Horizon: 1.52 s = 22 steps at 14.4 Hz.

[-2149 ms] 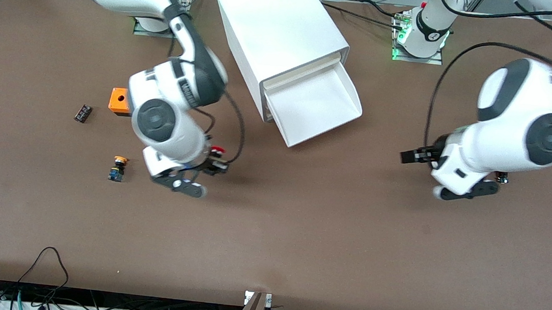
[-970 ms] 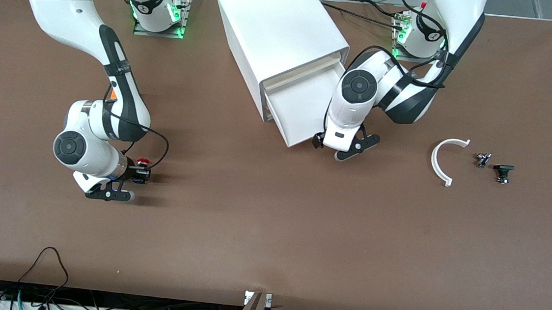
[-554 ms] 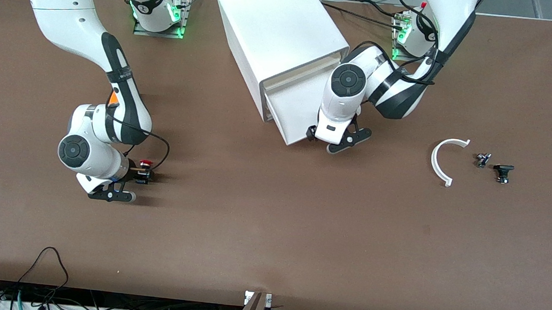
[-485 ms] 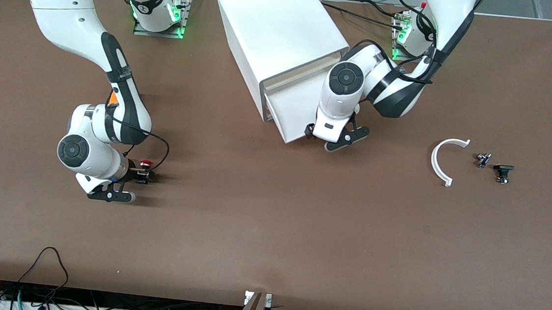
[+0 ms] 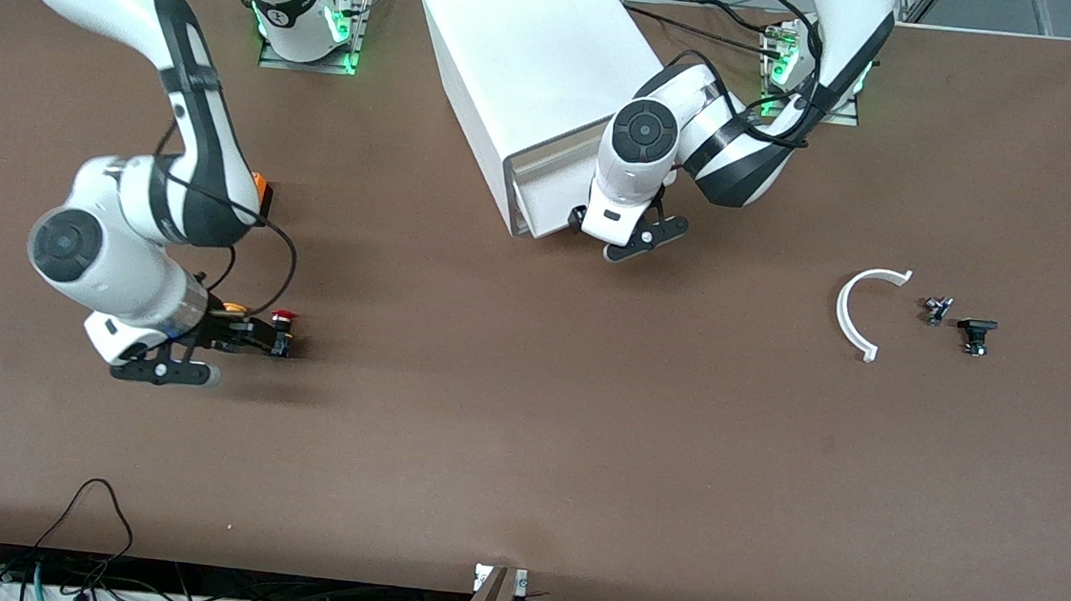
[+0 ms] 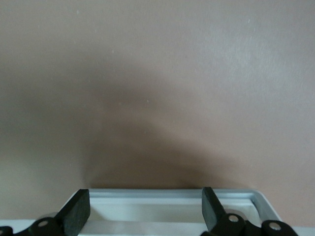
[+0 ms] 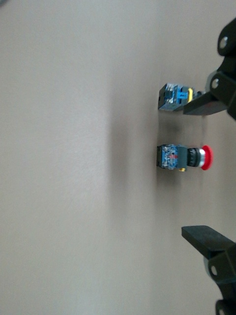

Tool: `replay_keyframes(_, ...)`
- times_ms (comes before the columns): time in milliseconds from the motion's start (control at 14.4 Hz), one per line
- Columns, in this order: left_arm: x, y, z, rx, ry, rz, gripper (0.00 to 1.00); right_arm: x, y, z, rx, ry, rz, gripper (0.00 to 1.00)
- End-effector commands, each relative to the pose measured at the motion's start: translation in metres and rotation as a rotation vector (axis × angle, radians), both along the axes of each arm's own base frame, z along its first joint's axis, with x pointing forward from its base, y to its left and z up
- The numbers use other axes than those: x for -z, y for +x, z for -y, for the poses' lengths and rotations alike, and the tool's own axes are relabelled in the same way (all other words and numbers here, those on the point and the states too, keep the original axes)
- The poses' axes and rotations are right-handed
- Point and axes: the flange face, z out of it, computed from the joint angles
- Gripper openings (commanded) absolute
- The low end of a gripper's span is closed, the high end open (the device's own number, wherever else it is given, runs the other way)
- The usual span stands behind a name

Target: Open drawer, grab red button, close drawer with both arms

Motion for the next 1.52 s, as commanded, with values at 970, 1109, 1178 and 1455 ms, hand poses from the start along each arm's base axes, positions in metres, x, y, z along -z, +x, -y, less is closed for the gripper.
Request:
replay_keyframes(970, -0.021, -0.053, 0.031, 0.039, -0.027, -0.117, 1.00, -0.290, -0.108, 0.025, 0.030, -0.029, -0.089, 0.99)
replay_keyframes(1109, -0.036, -0.043, 0.026, 0.036, -0.007, -0.137, 1.00, -0.298, -0.121, 0.025, 0.033, -0.044, -0.120, 0.99)
replay_keyframes(1178, -0.040, -0.041, 0.025, 0.037, -0.001, -0.143, 1.00, -0.303, -0.126, 0.026, 0.033, -0.043, -0.119, 0.99)
replay_keyframes(1455, -0.067, -0.001, 0.003, 0.103, -0.031, -0.128, 1.00, -0.300, -0.125, 0.027, 0.030, -0.046, -0.123, 0.99)
